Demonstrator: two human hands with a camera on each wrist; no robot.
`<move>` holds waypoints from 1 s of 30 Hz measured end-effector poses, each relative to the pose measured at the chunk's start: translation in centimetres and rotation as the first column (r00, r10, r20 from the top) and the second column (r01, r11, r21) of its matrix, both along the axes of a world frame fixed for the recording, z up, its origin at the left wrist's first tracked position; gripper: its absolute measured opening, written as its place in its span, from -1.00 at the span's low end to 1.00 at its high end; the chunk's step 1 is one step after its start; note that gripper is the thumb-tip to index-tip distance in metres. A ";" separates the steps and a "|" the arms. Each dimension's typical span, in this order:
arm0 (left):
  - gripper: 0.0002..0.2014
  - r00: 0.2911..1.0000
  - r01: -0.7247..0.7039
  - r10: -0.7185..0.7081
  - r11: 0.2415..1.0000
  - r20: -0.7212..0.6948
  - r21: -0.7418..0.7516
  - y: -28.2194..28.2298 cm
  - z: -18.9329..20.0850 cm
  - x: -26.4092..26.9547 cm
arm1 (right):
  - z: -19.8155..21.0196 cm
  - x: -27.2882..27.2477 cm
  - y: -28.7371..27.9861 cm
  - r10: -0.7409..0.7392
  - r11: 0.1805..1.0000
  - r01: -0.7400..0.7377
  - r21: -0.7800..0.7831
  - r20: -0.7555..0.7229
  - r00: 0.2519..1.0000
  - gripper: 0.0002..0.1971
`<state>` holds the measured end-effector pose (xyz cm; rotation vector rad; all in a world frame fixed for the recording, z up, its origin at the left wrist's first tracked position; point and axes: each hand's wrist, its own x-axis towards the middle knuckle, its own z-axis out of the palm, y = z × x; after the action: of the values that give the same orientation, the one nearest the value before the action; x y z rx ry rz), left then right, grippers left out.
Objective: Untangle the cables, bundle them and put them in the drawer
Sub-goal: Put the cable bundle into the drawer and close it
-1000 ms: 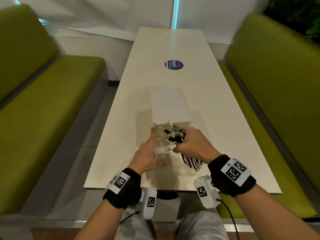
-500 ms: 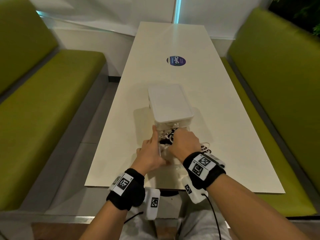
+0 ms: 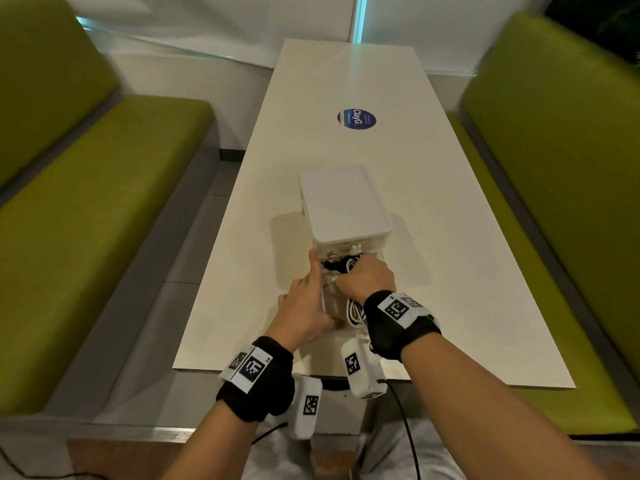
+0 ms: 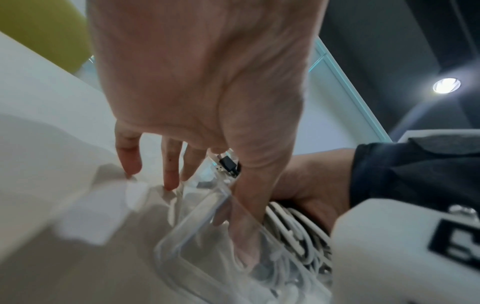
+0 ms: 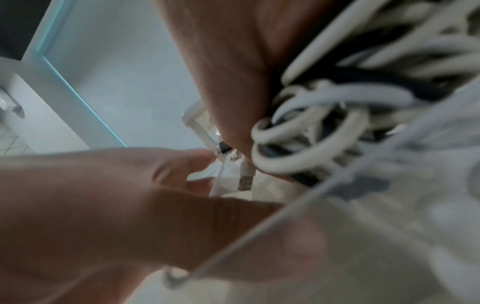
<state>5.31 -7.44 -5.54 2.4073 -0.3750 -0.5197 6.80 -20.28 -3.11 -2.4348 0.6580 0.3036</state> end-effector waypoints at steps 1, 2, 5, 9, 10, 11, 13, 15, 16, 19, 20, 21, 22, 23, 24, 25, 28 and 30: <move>0.32 0.999 -0.010 0.011 0.999 0.031 -0.050 0.1 0.1 -0.3 | -0.1 0.0 0.0 -0.001 1.000 0.001 0.005 -0.001 1.000 -0.84; 0.21 0.995 -0.028 0.038 0.995 0.094 -0.100 0.3 0.1 -0.6 | -0.2 -0.1 0.0 0.001 1.000 -0.001 0.011 0.000 1.000 -0.85; -0.25 0.912 -0.116 0.186 0.972 0.365 -0.206 0.6 1.1 -2.0 | -0.6 0.1 -0.3 -0.033 0.996 0.033 0.082 -0.001 0.999 -0.84; -0.49 0.936 -0.052 0.091 0.991 0.340 -0.122 0.0 2.0 -2.1 | -1.4 0.2 -0.3 -0.131 0.969 0.128 0.214 0.001 0.991 -0.62; -0.51 0.941 -0.032 0.061 0.995 0.332 -0.092 -0.1 2.0 -1.9 | -1.6 0.2 -0.1 -0.160 0.962 0.153 0.226 0.012 0.987 -0.56; -0.52 0.941 -0.027 0.053 0.996 0.334 -0.081 -0.2 2.0 -1.8 | -1.7 0.1 0.0 -0.189 0.957 0.178 0.229 0.028 0.981 -0.51; -0.53 0.940 -0.034 0.061 0.996 0.337 -0.086 -0.3 2.0 -1.8 | -1.8 -0.2 0.2 -0.240 0.952 0.223 0.209 0.064 0.969 -0.48; -0.52 0.946 -0.028 0.053 0.996 0.319 -0.080 -0.4 1.8 -2.0 | -1.6 -0.5 0.7 -0.262 0.955 0.243 0.173 0.099 0.960 -0.50; -0.51 0.952 -0.023 0.042 0.998 0.304 -0.067 -0.4 1.7 -2.1 | -1.6 -0.7 1.0 -0.260 0.959 0.242 0.148 0.111 0.959 -0.51; -0.61 0.963 -0.013 0.020 1.000 0.270 -0.028 -0.5 1.2 -2.3 | -1.8 -0.7 2.1 -0.189 0.981 0.192 -0.004 0.136 0.972 -0.50; -0.65 0.966 -0.018 0.023 1.000 0.259 -0.024 -0.5 1.1 -2.3 | -1.8 -0.6 2.4 -0.160 0.984 0.169 -0.062 0.129 0.979 -0.49; -0.66 0.968 -0.025 0.031 0.999 0.247 -0.025 -0.5 1.1 -2.3 | -2.0 -0.5 2.5 -0.141 0.983 0.154 -0.103 0.125 0.982 -0.46; -0.67 0.971 -0.032 0.036 0.999 0.234 -0.022 -0.5 1.0 -2.1 | -2.0 -0.3 2.5 -0.136 0.984 0.147 -0.102 0.114 0.984 -0.43; -0.67 0.973 -0.032 0.035 0.999 0.227 -0.016 -0.4 0.9 -2.0 | -2.0 -0.2 2.4 -0.136 0.987 0.144 -0.067 0.106 0.985 -0.40; -0.64 0.974 -0.026 0.027 1.000 0.225 -0.008 -0.4 0.7 -1.9 | -1.8 0.0 2.2 -0.144 0.989 0.148 -0.025 0.102 0.984 -0.38; -0.60 0.974 -0.018 0.017 1.000 0.226 0.001 -0.5 0.7 -1.8 | -1.8 0.1 1.9 -0.155 0.988 0.154 0.015 0.102 0.983 -0.37; -0.52 0.979 -0.005 -0.008 0.998 0.206 0.060 -0.8 0.8 -1.4 | -1.9 0.5 1.1 -0.199 0.974 0.186 0.127 0.099 0.975 -0.39; -0.41 0.979 -0.007 -0.013 0.995 0.202 0.098 -0.9 0.9 -1.1 | -2.0 0.9 0.7 -0.270 0.946 0.244 0.215 0.103 0.957 -0.43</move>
<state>4.23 -8.37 -4.61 2.5637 -0.4504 -0.3004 7.69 -19.55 -5.08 -2.1263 0.8345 0.0961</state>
